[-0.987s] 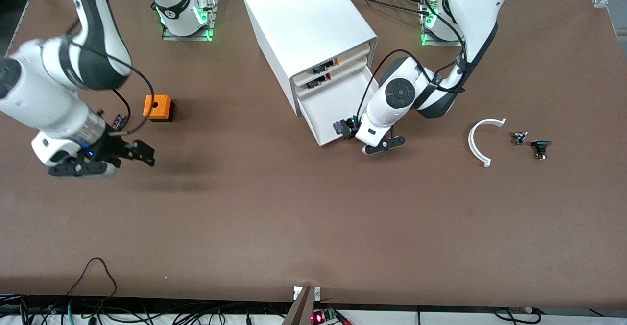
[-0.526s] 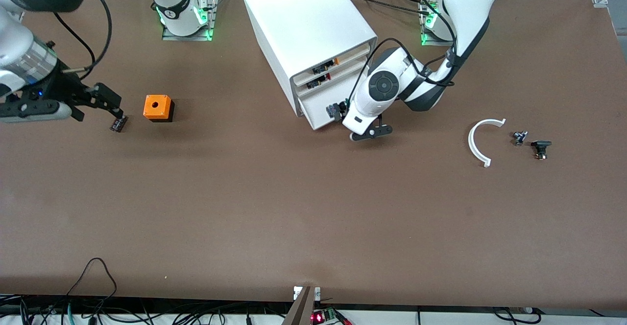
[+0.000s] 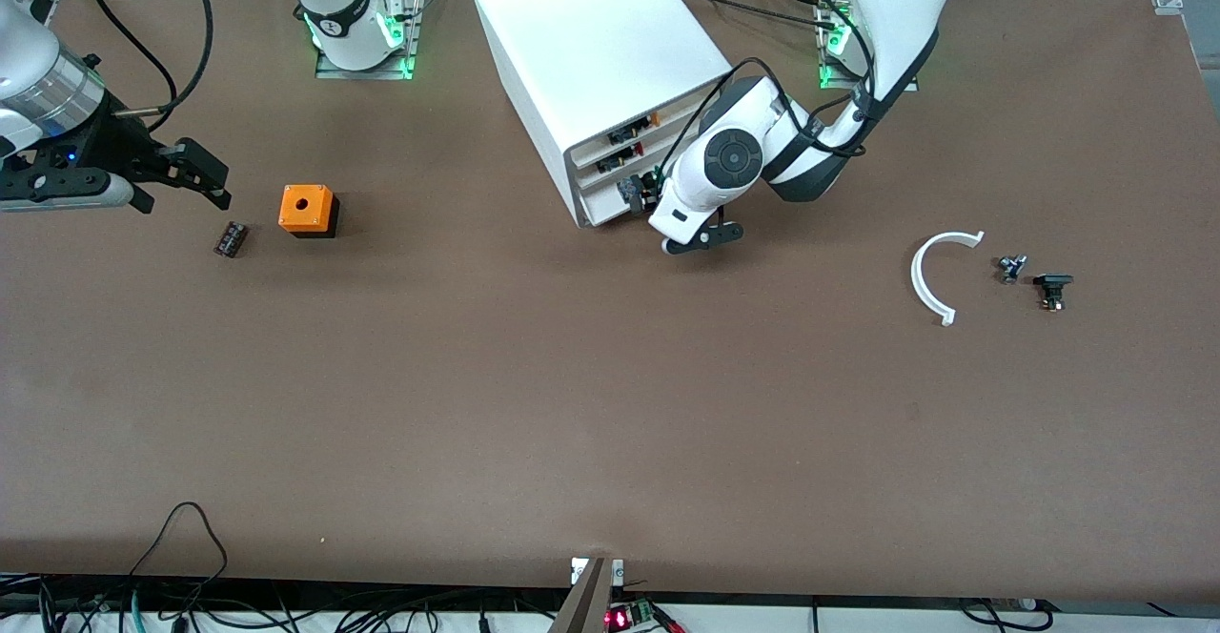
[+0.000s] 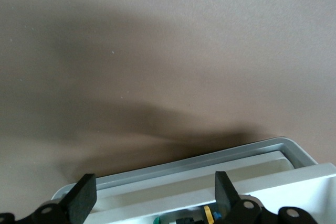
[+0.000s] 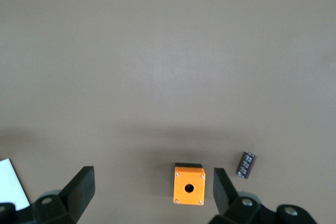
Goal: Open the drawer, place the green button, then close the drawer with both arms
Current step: 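Press the drawer fully into the cabinet with the left gripper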
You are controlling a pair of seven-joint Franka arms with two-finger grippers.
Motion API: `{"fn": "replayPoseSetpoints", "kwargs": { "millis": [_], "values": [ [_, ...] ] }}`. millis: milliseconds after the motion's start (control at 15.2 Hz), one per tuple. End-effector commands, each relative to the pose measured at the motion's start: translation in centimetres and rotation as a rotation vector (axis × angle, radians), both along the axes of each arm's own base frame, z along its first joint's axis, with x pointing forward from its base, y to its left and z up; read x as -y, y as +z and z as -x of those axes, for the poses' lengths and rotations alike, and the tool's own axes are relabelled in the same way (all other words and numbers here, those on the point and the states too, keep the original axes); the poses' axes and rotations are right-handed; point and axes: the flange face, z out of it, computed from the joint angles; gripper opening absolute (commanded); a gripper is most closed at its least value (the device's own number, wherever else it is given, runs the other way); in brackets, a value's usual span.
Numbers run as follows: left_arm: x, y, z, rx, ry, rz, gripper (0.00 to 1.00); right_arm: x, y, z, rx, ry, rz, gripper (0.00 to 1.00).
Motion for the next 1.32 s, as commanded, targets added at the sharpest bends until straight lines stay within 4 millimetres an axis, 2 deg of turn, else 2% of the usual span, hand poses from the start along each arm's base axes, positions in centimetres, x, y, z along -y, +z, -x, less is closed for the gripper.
{"fn": "replayPoseSetpoints", "kwargs": {
  "millis": [0, 197, 526, 855, 1118, 1250],
  "values": [
    [0.3, 0.0, 1.0, -0.034, 0.023, -0.003, 0.99, -0.7, 1.3, 0.8, 0.000, 0.000, 0.017, 1.00],
    [1.7, 0.2, 2.3, -0.053, 0.037, -0.004, 0.99, -0.9, 2.8, 0.6, -0.003, -0.054, 0.017, 1.00],
    [3.4, 0.8, 3.9, -0.068, 0.042, 0.001, 0.99, -1.0, 5.0, -1.7, -0.026, -0.057, 0.015, 1.00],
    [3.5, 0.9, 3.9, -0.071, 0.045, 0.000, 0.99, -1.8, 4.9, -1.7, -0.036, -0.085, 0.008, 1.00],
    [2.3, 1.9, 2.2, -0.057, 0.075, 0.005, 0.99, -2.1, 4.9, -1.7, -0.034, -0.071, 0.010, 1.00],
    [0.9, 4.4, -0.4, -0.013, 0.089, 0.015, 0.99, -2.1, 5.3, -1.7, -0.027, -0.075, 0.009, 1.00]
  ]
}}
